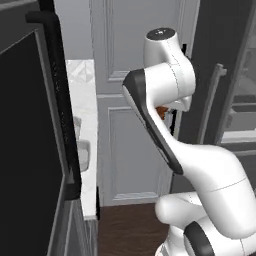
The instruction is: Place one mushroom and one chicken drumstick in each tupperware on the nearby counter, to pack two identical lunches.
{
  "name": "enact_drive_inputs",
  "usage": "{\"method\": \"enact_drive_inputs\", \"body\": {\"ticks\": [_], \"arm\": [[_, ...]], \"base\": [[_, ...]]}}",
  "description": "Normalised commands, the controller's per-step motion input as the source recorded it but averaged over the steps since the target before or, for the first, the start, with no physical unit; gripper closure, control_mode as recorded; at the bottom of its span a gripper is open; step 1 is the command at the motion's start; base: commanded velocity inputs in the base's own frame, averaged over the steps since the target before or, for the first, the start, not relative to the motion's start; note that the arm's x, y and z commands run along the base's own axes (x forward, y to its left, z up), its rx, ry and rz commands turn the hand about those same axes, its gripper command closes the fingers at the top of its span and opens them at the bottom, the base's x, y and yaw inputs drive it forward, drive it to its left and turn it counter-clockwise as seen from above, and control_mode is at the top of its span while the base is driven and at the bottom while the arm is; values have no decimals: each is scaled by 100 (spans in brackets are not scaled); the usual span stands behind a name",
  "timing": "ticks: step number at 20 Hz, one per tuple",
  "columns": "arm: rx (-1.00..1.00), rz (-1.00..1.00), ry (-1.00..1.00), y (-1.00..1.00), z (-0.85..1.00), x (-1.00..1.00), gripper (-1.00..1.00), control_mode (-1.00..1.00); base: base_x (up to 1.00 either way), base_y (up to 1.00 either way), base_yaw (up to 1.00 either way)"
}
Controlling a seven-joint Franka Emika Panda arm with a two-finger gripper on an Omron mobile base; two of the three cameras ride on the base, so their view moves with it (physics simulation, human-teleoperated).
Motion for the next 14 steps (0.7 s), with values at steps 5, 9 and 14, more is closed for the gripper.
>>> {"method": "enact_drive_inputs", "body": {"ticks": [5,9,14], "arm": [[0,0,0,0,0,0,100,100],[0,0,0,0,0,0,100,100],[0,0,0,0,0,0,100,100]], "base": [[100,26,33],[100,17,37],[71,39,37]]}}
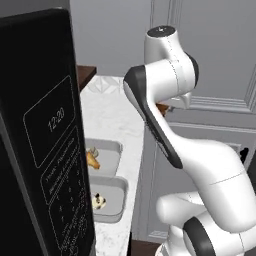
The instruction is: Place one mushroom and one chicken drumstick in each tupperware on the nearby counter, to pack two identical lunches.
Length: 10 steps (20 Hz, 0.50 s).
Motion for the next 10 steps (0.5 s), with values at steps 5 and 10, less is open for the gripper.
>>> {"method": "enact_drive_inputs", "body": {"ticks": [5,10], "arm": [[-1,13,7,19,-14,6,100,-100],[-2,31,17,47,-43,7,100,-100]], "base": [[6,41,19],[0,0,0]]}}
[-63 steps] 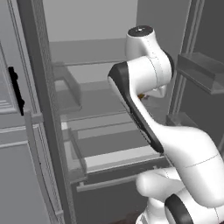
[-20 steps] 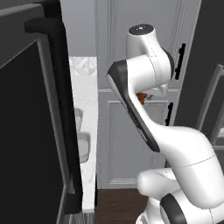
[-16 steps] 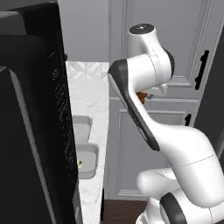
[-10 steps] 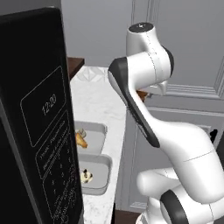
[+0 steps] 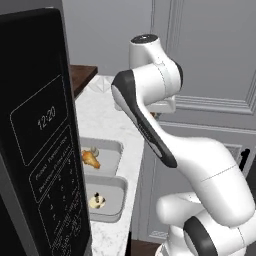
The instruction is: Place one mushroom and one chicken drumstick in each tupperware on the nearby counter, to pack two identical lunches.
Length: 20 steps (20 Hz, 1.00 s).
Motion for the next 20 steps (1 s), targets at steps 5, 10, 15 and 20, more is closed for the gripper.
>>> {"method": "enact_drive_inputs", "body": {"ticks": [5,10,15,20], "arm": [[-1,23,15,47,-72,-8,100,-100],[0,17,5,39,-82,-28,100,-100],[0,15,1,35,-76,-22,100,-100],[1,16,3,33,-67,-4,100,-100]], "base": [[0,0,0],[0,0,0],[0,0,0],[0,0,0]]}}
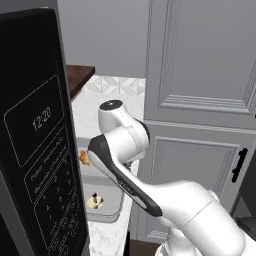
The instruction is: Place one mushroom and one chicken drumstick in each tupperware on the nearby counter, to pack two identical lunches.
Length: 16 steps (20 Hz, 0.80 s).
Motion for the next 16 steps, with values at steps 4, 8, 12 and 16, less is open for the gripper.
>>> {"method": "enact_drive_inputs", "body": {"ticks": [4,8,12,16], "arm": [[4,15,0,33,-62,0,100,-100],[9,15,9,37,-47,1,100,-100],[13,13,17,46,-34,10,100,-100],[10,11,19,53,-32,11,100,-100]], "base": [[0,0,0],[0,0,0],[0,0,0],[0,0,0]]}}
